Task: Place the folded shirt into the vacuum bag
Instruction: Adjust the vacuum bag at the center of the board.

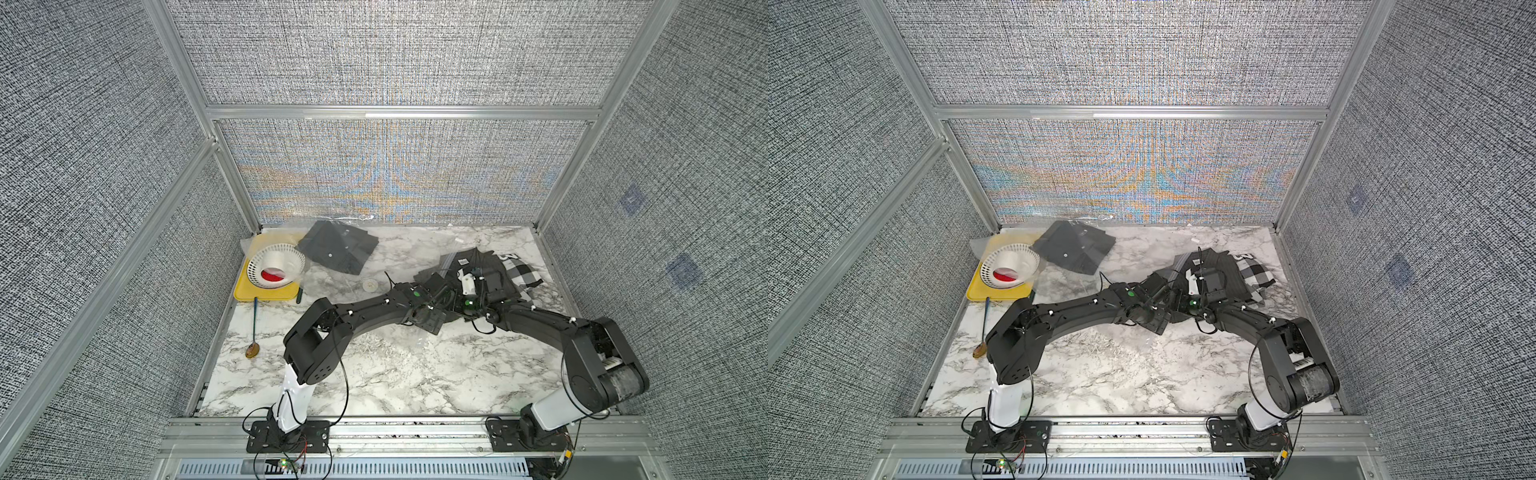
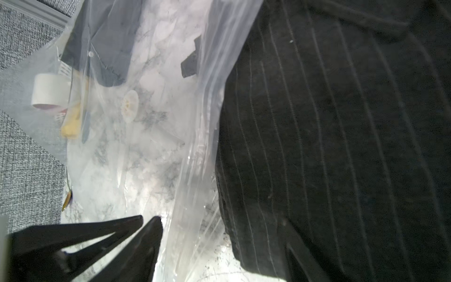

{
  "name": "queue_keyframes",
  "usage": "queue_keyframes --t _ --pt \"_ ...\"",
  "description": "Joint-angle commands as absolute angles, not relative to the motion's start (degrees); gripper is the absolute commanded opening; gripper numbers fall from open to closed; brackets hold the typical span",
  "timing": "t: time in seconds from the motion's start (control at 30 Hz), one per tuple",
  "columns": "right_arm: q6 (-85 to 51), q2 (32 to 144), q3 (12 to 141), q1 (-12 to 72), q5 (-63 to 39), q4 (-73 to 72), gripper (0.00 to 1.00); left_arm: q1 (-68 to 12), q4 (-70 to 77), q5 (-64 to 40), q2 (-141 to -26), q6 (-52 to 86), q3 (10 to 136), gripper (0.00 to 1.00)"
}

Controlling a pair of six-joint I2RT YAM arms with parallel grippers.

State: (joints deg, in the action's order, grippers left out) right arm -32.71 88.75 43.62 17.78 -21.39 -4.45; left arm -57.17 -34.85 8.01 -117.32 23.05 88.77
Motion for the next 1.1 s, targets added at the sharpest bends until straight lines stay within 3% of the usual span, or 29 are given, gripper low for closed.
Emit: queue_keyframes --t 0.0,0.17,0.4,0.6,1.0,1.07 --pt "-34.31 87.46 43.05 16.62 -23.65 -6.24 0.77 -58.71 -40.39 18.44 -119.69 21.16 92.03 0.86" --pt "-35.06 85.68 41.46 14.49 -22.51 -5.71 0.77 -60.83 -44.38 27.75 -124.52 19.89 97.73 0.84" --pt "-34.93 83.26 39.17 12.51 -22.76 -5.87 0.77 -61.53 -45.57 31.67 -128.18 19.27 101.81 0.74" --pt "-34.14 82.48 38.72 12.13 -22.50 -5.21 0.77 -61.52 -45.37 32.74 -127.36 20.21 101.55 0.54" --pt "-27.21 80.05 39.72 14.65 -14.06 1.68 0.73 -59.37 -42.09 26.96 -122.64 23.98 97.88 0.01" --pt "-25.10 80.27 40.21 16.06 -11.05 2.97 0.71 -58.19 -39.92 23.19 -120.59 24.88 95.79 0.00"
